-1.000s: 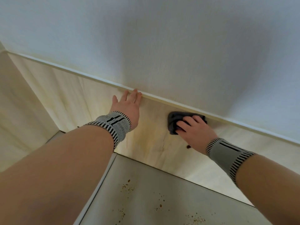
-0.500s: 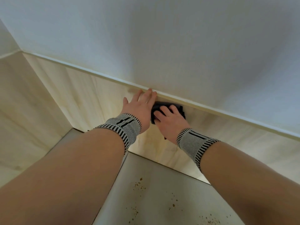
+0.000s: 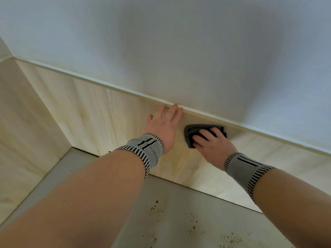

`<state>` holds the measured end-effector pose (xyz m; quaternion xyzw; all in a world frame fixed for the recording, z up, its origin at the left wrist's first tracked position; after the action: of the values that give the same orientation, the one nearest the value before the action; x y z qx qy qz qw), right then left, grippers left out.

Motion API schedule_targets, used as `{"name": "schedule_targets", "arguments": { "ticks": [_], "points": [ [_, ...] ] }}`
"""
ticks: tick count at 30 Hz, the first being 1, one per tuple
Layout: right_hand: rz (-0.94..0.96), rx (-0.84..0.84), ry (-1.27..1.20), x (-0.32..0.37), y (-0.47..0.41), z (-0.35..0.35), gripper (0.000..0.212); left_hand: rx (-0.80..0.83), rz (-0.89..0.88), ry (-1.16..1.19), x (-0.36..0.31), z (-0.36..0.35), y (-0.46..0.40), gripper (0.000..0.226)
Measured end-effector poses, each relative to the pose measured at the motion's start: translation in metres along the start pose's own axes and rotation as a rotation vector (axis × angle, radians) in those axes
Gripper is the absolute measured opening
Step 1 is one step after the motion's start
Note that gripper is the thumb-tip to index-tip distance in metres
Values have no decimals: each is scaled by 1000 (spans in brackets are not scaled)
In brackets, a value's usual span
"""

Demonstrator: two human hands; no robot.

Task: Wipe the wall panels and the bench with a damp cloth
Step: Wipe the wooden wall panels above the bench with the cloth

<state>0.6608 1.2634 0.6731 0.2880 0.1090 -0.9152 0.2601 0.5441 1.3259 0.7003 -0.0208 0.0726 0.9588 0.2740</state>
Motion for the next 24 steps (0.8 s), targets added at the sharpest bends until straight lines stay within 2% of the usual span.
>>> {"name": "schedule_targets", "arguments": {
  "ticks": [3, 5, 8, 9, 12, 15, 19, 24],
  "points": [
    [-39, -38, -66, 24, -57, 23, 32, -26, -78, -43, 6, 4, 5, 80],
    [-63, -26, -82, 29, -70, 26, 28, -71, -107, -87, 19, 2, 12, 76],
    [-31, 93, -80, 17, -37, 6, 50, -31, -64, -111, 54, -21, 17, 78],
    [-15, 107, -51, 10, -18, -1, 48, -3, -42, -106, 66, -30, 18, 79],
    [23, 37, 26, -10, 36, -11, 26, 30, -5, -64, 85, -46, 17, 80],
    [-5, -4, 39, -15, 46, -16, 33, 42, -9, -42, 80, -55, 15, 82],
    [10, 23, 8, 17, -10, -14, 28, 71, -22, -68, 71, -64, 13, 84],
    [-20, -11, -154, 49, -81, 7, 30, 91, -8, -117, 69, -71, 13, 82]
  ]
}}
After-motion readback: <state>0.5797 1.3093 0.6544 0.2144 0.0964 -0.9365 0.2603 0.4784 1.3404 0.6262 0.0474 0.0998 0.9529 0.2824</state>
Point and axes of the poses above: each hand's wrist, its own y-axis away from the middle knuckle, its own z-axis out of the back of the hand, x = y × z, the point moved 9 cm from there along -y, towards the middle knuckle, and after that the axes turned 10 degrees about x, right-handed, at the moved point
